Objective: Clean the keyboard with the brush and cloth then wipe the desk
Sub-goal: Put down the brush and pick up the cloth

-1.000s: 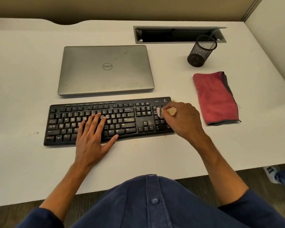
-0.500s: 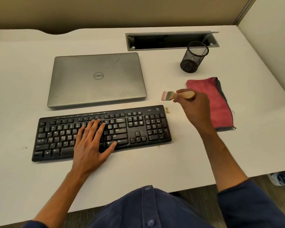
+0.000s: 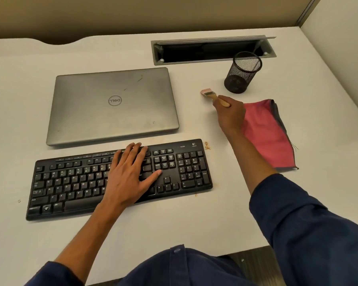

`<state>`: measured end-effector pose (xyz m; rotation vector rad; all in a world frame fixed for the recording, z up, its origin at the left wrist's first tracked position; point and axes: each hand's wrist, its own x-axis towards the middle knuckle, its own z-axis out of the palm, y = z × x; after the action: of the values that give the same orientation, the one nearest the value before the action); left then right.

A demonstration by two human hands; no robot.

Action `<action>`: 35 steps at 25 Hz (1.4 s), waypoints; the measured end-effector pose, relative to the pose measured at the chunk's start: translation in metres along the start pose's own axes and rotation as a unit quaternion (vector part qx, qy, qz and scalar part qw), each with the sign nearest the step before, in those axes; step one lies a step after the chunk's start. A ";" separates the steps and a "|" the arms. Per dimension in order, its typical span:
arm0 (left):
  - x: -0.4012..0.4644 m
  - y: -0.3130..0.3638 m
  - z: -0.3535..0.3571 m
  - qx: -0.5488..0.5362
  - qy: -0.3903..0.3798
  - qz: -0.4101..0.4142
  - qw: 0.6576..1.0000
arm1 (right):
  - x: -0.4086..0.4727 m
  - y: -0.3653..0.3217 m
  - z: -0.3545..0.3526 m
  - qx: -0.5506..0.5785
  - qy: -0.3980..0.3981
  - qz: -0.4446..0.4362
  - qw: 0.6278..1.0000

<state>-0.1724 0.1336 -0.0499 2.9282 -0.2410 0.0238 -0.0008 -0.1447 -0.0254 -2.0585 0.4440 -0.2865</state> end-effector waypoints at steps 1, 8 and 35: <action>0.002 0.001 0.001 0.000 -0.002 0.001 1.000 | 0.002 0.002 0.004 -0.011 0.007 -0.005 1.000; 0.009 0.001 0.003 -0.005 -0.019 0.001 1.000 | 0.005 0.006 0.030 -0.147 0.036 -0.015 0.988; -0.020 0.014 -0.008 -0.002 -0.009 -0.009 1.000 | -0.021 0.089 -0.077 -0.268 -0.037 -0.118 0.955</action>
<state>-0.1942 0.1252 -0.0405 2.9278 -0.2166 -0.0071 -0.0657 -0.2371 -0.0643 -2.6539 0.2423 -0.2457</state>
